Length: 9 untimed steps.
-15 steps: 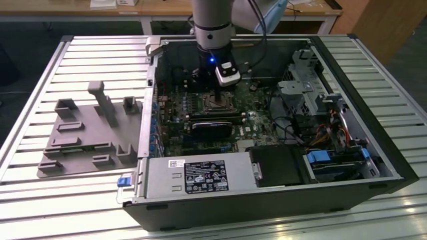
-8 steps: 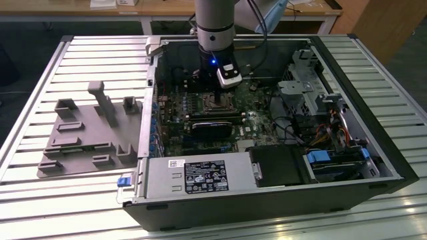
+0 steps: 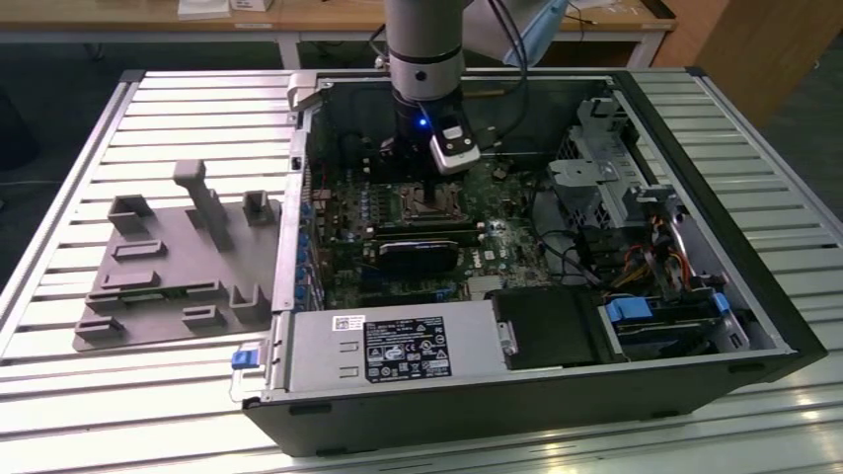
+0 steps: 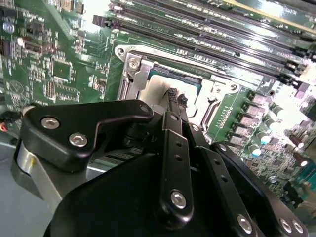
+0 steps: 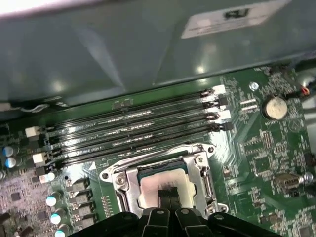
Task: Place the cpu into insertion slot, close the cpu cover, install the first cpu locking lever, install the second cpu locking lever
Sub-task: 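Install the first cpu locking lever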
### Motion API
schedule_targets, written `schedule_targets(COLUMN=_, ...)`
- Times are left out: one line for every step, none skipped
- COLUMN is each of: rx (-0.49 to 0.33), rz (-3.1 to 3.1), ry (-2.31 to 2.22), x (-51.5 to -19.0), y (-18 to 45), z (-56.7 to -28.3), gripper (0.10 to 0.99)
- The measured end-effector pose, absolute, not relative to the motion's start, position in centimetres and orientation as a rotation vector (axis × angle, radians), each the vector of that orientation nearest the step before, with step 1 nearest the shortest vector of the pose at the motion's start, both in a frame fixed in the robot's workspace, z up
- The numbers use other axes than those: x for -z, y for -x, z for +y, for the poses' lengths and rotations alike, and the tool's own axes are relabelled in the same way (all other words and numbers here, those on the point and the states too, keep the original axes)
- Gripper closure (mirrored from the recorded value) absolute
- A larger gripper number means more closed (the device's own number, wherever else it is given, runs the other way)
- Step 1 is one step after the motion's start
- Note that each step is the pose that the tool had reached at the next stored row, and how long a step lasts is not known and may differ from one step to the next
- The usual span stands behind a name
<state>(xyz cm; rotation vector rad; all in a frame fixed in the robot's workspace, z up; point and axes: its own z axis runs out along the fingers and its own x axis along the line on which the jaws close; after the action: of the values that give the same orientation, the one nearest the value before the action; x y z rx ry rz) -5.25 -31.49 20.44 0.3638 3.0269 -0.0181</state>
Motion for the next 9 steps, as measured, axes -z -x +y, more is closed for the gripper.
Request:
schedule_targets(rx=0.017, rz=3.03, ry=-0.337, x=-20.43, y=5.25, z=-31.49, gripper=0.984)
schedule_targets(rx=0.017, rz=3.033, ry=-0.31, x=-20.42, y=5.25, z=-31.49, gripper=0.984)
schedule_targets(rx=0.017, rz=3.035, ry=-0.286, x=-20.42, y=5.25, z=-31.49, gripper=0.984)
schedule_targets(rx=0.017, rz=3.036, ry=-0.269, x=-20.42, y=5.25, z=-31.49, gripper=0.984)
schedule_targets(rx=0.017, rz=3.037, ry=-0.261, x=-20.43, y=5.26, z=-31.5, gripper=0.984)
schedule_targets(rx=0.017, rz=3.037, ry=-0.258, x=-20.48, y=5.27, z=-31.5, gripper=0.984)
schedule_targets(rx=0.017, rz=3.037, ry=-0.258, x=-20.59, y=5.27, z=-31.5, gripper=0.984)
schedule_targets(rx=0.017, rz=3.037, ry=-0.257, x=-20.72, y=5.27, z=-31.49, gripper=0.984)
schedule_targets(rx=0.017, rz=3.037, ry=-0.257, x=-20.92, y=5.27, z=-31.49, gripper=0.984)
